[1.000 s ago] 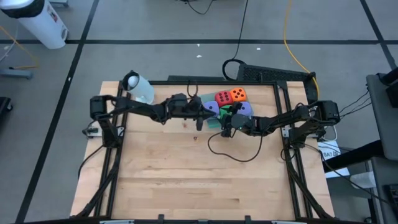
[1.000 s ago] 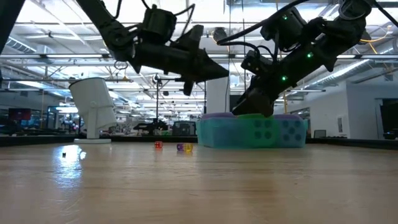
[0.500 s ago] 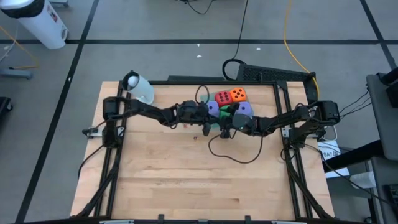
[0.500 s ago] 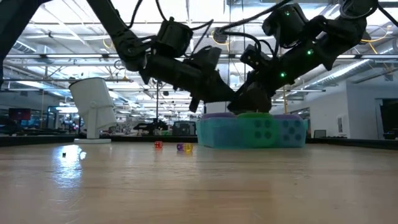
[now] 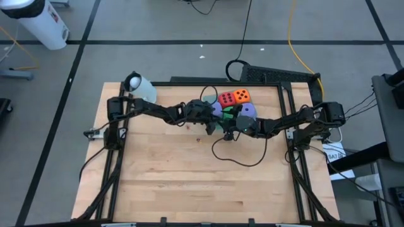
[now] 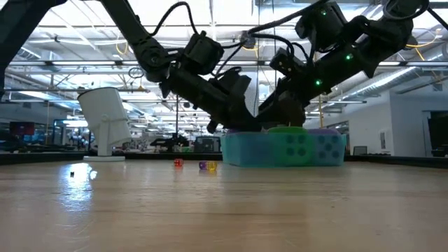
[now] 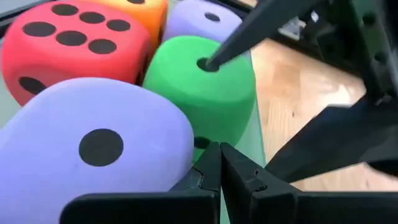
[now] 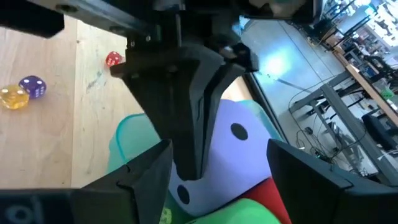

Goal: Pick & Place Dice
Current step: Put the small yellow dice into the bin

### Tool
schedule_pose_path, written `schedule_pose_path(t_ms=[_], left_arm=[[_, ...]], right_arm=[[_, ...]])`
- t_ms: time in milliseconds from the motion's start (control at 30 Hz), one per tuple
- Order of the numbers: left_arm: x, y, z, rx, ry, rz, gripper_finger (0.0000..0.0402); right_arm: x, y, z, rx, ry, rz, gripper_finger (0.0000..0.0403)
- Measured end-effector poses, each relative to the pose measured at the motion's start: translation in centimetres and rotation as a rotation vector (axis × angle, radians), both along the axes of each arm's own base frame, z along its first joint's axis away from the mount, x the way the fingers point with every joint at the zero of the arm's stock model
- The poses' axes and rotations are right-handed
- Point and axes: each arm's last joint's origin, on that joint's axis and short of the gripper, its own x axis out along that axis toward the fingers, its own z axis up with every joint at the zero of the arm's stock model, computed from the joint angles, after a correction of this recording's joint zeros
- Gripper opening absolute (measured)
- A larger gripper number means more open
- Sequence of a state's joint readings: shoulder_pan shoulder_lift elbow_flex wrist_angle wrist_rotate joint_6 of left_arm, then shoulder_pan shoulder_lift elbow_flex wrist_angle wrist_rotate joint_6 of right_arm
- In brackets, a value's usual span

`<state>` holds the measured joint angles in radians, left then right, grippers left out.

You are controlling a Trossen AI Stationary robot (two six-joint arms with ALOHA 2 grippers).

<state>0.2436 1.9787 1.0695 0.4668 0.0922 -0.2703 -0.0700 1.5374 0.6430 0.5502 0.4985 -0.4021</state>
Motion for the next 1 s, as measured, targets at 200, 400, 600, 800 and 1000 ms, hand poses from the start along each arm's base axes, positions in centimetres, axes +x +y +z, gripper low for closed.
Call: schedule_pose_path(t_ms=[200,400,600,800,1000], left_arm=[[-1.6,-0.8,3.7,0.114,-0.043,-0.091,0.0002],[-8.9,-2.4,8.1,0.305,-0.109,-0.044,0.0001],[-16.0,-2.6,6.0,0.298,-0.112,0.020,0.0001],[-19.2,-2.2,2.5,0.316,-0.135,0.070,0.0001],[-20.6,-1.9,2.0,0.319,-0.103,0.019,0.0009]], right_arm=[[-0.2,0.0,0.2,0.041,-0.015,-0.020,0.0251],[-0.9,0.1,1.8,0.147,-0.123,-0.058,0.0251],[-1.0,0.6,3.3,0.342,-0.249,0.084,0.0251],[-0.8,0.7,3.2,0.404,-0.250,0.162,0.0251],[1.1,3.1,4.2,0.392,-0.264,0.263,0.0238]])
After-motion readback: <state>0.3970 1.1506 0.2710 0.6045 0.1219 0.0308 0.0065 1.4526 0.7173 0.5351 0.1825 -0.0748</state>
